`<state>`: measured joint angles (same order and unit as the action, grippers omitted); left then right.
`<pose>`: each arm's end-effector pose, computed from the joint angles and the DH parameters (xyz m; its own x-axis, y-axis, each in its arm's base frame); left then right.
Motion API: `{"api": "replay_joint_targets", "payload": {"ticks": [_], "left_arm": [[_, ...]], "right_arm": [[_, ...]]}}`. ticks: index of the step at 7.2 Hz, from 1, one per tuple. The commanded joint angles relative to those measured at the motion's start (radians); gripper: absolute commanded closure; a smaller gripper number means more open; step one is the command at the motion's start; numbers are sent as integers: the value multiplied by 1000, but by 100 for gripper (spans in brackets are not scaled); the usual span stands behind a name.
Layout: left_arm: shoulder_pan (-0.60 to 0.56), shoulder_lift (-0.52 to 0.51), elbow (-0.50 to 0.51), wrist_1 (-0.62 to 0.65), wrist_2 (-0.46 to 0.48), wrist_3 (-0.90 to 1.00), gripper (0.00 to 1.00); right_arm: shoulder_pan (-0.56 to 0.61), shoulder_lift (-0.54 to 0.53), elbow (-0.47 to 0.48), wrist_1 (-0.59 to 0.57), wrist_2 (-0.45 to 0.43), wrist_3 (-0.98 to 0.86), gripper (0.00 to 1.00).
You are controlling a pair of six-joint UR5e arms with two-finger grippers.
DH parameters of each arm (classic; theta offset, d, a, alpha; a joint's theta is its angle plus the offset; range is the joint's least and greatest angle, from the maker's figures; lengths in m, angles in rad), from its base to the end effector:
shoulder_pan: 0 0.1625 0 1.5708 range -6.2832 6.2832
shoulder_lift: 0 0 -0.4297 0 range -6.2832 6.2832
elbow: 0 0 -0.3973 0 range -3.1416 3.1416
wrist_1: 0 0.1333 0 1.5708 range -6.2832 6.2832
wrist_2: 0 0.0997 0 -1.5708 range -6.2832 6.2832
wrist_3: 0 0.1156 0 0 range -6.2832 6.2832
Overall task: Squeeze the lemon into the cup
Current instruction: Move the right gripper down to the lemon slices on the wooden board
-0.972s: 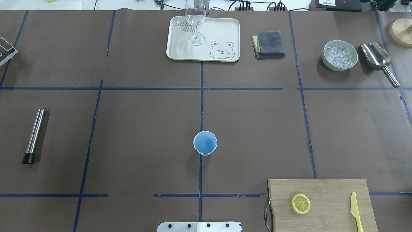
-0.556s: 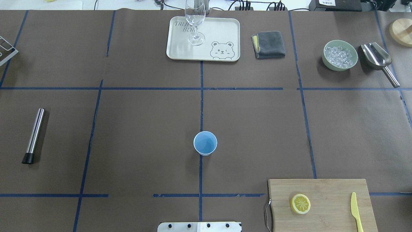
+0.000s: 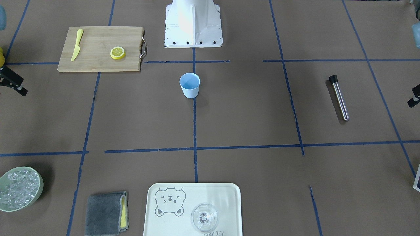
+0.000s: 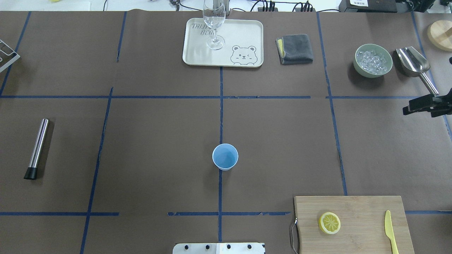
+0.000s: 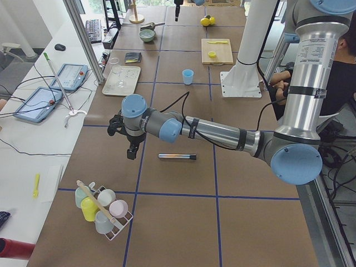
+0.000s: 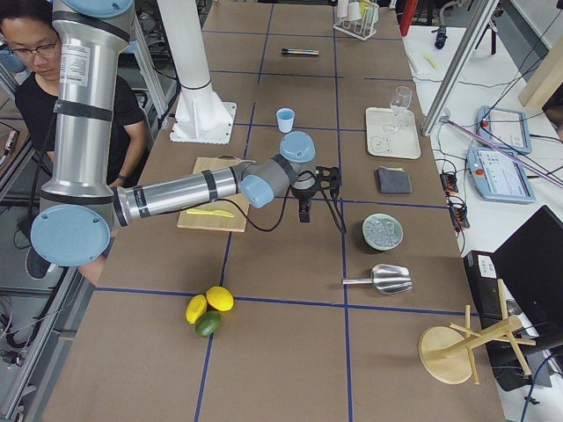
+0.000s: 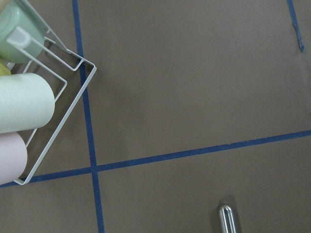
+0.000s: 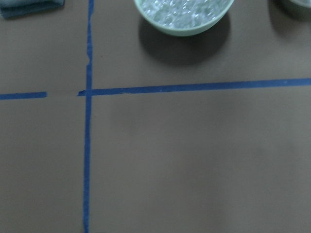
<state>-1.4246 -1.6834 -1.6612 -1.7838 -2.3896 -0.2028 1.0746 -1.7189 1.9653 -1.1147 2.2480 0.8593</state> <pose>0.0333 -0.5617 0.5413 0.6467 0.2012 -0.7357 -0.0031 0.9653 0.2613 -0.1637 -0.4302 0.4949 0.5969 0.0336 0.8016 -0.1358 0.9889 0.0597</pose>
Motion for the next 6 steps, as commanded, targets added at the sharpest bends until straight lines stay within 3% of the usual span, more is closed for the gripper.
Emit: {"api": "replay_joint_targets", "payload": {"ticks": [1,3,5,6], "left_arm": [[6,2,-6,-3,1,-32,0],[6,4,-14,-3,7,-26,0],[6,4,-15,-3,7,-21,0],[6,7,-14,-5,7,-21,0]], "right_arm": [[-243,-21,148,16,-170,272,0],[-483,-76,257,13,-321,432,0],[-835,-79,267,6,-678,658,0],[-926,-74,280,-58,-755,685,0]]}}
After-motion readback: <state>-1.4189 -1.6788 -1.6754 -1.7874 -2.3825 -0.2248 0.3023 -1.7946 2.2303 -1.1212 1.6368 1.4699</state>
